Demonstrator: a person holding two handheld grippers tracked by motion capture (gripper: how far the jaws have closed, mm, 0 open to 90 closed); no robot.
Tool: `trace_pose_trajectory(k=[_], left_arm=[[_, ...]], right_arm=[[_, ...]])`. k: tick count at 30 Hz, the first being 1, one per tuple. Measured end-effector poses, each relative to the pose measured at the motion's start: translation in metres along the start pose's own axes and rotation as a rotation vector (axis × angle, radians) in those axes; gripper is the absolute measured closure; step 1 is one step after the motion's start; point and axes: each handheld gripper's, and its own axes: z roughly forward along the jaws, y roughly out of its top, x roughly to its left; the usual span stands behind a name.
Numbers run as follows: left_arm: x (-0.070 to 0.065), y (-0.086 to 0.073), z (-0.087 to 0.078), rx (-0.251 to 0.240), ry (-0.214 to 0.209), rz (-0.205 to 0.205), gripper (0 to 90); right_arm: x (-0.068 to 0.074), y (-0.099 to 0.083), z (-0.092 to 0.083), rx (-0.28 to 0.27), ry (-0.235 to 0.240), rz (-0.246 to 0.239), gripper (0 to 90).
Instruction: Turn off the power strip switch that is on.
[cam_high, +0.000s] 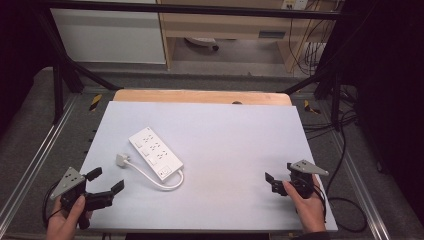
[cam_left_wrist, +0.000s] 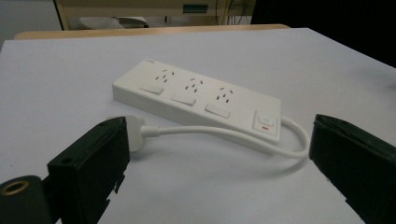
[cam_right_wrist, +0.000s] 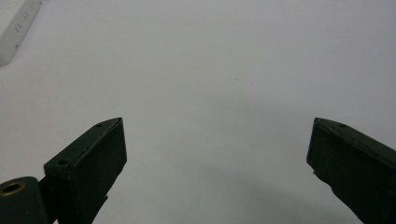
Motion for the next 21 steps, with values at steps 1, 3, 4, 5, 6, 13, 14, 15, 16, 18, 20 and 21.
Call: trace_pose_trajectory(k=[1,3,4,5,6,13,14,15,16,18,20,21], left_arm=[[0.000,0.000,0.000,-0.003,-0.004,-0.005,5.1],[0.000,0.002,-0.002,-0.007,-0.006,-0.006,5.1],[-0.001,0.003,-0.002,-0.013,-0.009,-0.012,5.1],[-0.001,0.003,-0.003,-0.016,-0.013,-0.009,5.1],[-0.001,0.004,-0.003,-0.020,-0.015,-0.014,5.1],[-0.004,0.007,-0.005,-0.046,-0.036,-0.015,5.0],[-0.004,0.008,-0.005,-0.048,-0.035,-0.018,5.0],[-0.004,0.008,-0.005,-0.050,-0.036,-0.019,5.0],[-0.004,0.008,-0.006,-0.054,-0.038,-0.021,5.0],[-0.004,0.009,-0.006,-0.060,-0.042,-0.028,5.0],[-0.004,0.010,-0.006,-0.064,-0.044,-0.025,5.0],[-0.004,0.011,-0.006,-0.065,-0.044,-0.025,5.0]], right_arm=[[0.000,0.000,0.000,-0.005,0.000,-0.005,5.2],[0.001,0.000,0.000,-0.004,0.003,-0.005,5.1],[0.001,0.001,-0.001,-0.007,0.002,-0.010,5.1],[0.001,0.001,-0.001,-0.007,0.002,-0.010,5.1],[0.001,0.001,-0.001,-0.010,0.003,-0.012,5.0],[0.002,0.001,-0.002,-0.020,0.003,-0.012,4.7],[0.002,0.001,-0.002,-0.020,0.003,-0.012,4.7],[0.002,0.002,-0.002,-0.017,0.004,-0.014,4.6],[0.002,0.002,-0.002,-0.018,0.004,-0.014,4.5],[0.002,0.002,-0.002,-0.019,0.004,-0.012,4.5],[0.002,0.002,-0.003,-0.025,0.007,-0.008,4.4],[0.002,0.002,-0.003,-0.025,0.007,-0.007,4.3]])
